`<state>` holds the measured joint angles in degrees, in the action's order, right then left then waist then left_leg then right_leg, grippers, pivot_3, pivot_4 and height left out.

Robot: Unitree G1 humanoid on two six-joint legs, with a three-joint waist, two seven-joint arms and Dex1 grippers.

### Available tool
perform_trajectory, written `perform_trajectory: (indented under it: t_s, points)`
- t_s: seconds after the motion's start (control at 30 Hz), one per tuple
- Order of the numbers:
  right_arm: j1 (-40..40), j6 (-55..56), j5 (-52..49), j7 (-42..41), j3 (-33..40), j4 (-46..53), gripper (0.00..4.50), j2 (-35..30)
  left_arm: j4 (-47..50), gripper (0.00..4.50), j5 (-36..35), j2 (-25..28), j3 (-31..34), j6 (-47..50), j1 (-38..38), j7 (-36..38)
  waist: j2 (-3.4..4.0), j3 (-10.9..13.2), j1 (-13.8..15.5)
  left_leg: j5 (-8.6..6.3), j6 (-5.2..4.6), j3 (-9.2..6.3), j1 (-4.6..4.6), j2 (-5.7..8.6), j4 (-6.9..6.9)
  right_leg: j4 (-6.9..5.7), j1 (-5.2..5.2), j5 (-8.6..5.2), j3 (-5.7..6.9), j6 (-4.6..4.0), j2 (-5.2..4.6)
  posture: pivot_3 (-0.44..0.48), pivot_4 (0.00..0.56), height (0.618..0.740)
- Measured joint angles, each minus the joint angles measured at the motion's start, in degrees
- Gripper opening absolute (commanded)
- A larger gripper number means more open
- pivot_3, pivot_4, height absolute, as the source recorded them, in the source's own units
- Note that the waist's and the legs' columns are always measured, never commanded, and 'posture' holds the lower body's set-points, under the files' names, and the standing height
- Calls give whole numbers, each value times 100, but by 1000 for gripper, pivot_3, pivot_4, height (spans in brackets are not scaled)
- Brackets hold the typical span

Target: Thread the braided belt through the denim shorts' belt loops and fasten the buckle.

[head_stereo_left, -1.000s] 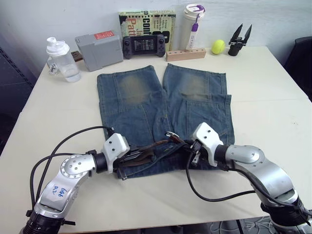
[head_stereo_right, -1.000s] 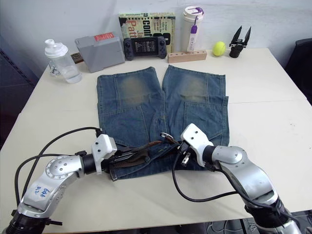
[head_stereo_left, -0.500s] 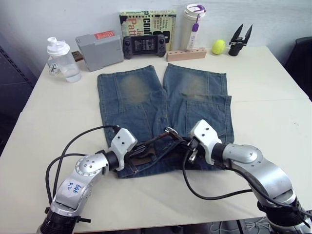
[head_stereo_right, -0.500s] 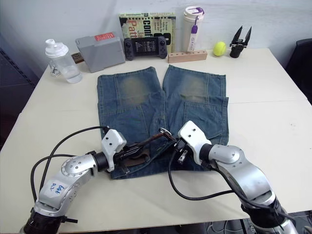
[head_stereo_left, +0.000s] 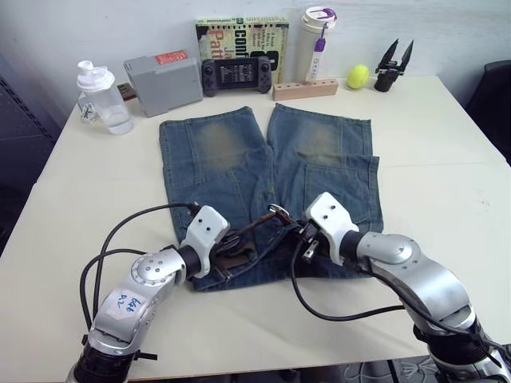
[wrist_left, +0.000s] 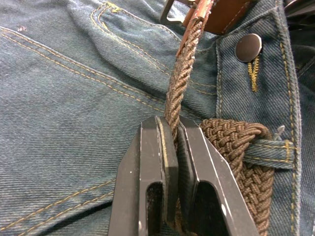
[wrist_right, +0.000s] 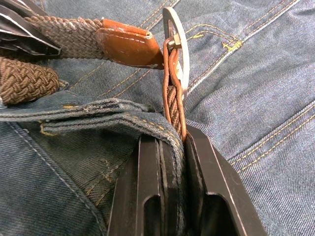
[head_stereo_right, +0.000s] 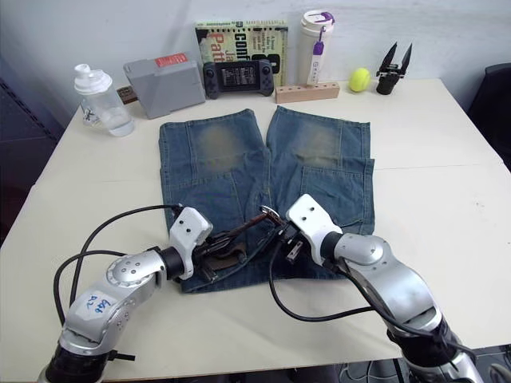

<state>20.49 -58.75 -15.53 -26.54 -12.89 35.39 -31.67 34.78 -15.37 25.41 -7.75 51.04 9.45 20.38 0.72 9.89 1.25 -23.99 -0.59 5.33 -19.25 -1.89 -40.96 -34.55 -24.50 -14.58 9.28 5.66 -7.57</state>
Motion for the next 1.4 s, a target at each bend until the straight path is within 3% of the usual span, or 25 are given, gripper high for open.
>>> perform_trajectory:
  t_s: [0.47, 0.63, 1.4]
  points:
    - [134, -139, 27, 328, -2, -32, 22, 251, 487, 0, -5, -61, -38, 731, -14, -410, 0, 0, -1, 0, 0, -1, -1, 0, 1, 1, -1, 0, 0, 0, 1, 0, 150, 722]
    - [164, -139, 27, 370, 0, -74, 22, 282, 494, 0, -63, -419, 159, 963, 0, -571, 0, 0, 1, 0, 0, -1, -1, 0, 1, 1, -1, 0, 0, 0, 0, 0, 150, 722]
    - [283, -240, 174, 309, -431, 63, 22, 126, 221, 0, -14, -733, 53, 1045, 377, -698, 0, 0, -9, 0, 0, 0, -1, 0, 3, 2, -2, 0, 0, 0, 1, 0, 150, 722]
